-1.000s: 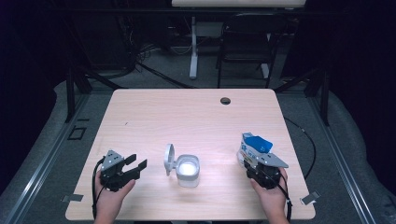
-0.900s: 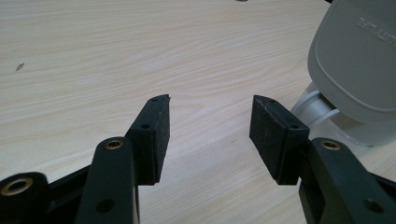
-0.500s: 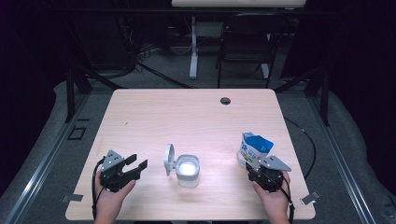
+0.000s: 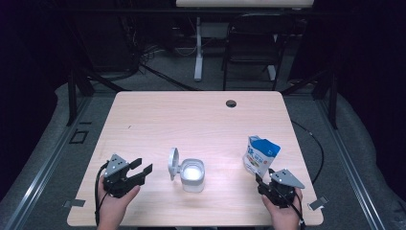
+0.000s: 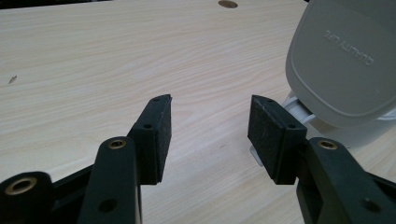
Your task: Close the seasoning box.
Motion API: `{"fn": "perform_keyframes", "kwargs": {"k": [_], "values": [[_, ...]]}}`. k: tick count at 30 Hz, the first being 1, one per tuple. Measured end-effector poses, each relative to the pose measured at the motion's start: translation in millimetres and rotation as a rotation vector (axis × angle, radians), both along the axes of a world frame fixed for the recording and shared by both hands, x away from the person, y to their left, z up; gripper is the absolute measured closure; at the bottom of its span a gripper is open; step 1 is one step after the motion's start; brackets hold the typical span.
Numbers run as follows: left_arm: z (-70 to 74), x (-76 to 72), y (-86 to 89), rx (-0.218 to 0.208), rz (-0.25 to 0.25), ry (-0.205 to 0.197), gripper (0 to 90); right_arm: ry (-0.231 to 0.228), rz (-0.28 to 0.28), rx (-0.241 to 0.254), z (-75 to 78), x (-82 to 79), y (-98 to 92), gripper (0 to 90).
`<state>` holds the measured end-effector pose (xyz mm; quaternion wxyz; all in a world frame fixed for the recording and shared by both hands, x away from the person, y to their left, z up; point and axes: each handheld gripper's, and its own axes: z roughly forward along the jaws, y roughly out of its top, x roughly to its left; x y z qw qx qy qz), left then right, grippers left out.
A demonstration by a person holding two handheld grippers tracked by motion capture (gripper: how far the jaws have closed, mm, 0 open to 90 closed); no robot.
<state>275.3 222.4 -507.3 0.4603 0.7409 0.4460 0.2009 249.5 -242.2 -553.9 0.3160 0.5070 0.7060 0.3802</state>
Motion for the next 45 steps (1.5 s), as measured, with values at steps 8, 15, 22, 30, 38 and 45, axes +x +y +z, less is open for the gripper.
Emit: {"fn": "perform_keyframes", "kwargs": {"k": [8,15,22,30,38,45], "values": [[5.0,-3.5,-3.2,-0.016,-0.028,-0.008,53.7,-0.023,0.015,-0.036,1.4,-15.2,5.3,46.6],[9.7,-7.4,-11.7,-0.001,-0.072,-0.023,61.4,-0.043,0.034,-0.029,-0.2,-20.0,11.1,46.4],[12.6,-10.2,-20.9,0.012,-0.113,-0.027,73.0,-0.022,0.06,-0.039,-6.5,-21.3,16.8,46.4],[6.5,-7.6,-29.3,0.026,-0.162,-0.003,85.9,-0.021,0.066,-0.05,-9.1,-21.4,18.9,46.4],[6.9,-7.1,-32.2,0.03,-0.177,0.002,90.0,-0.017,0.07,-0.045,-11.2,-21.6,20.5,46.4],[9.5,-7.5,-35.4,0.028,-0.188,-0.002,90.0,-0.013,0.083,-0.057,-11.6,-22.2,23.0,46.4]]}}
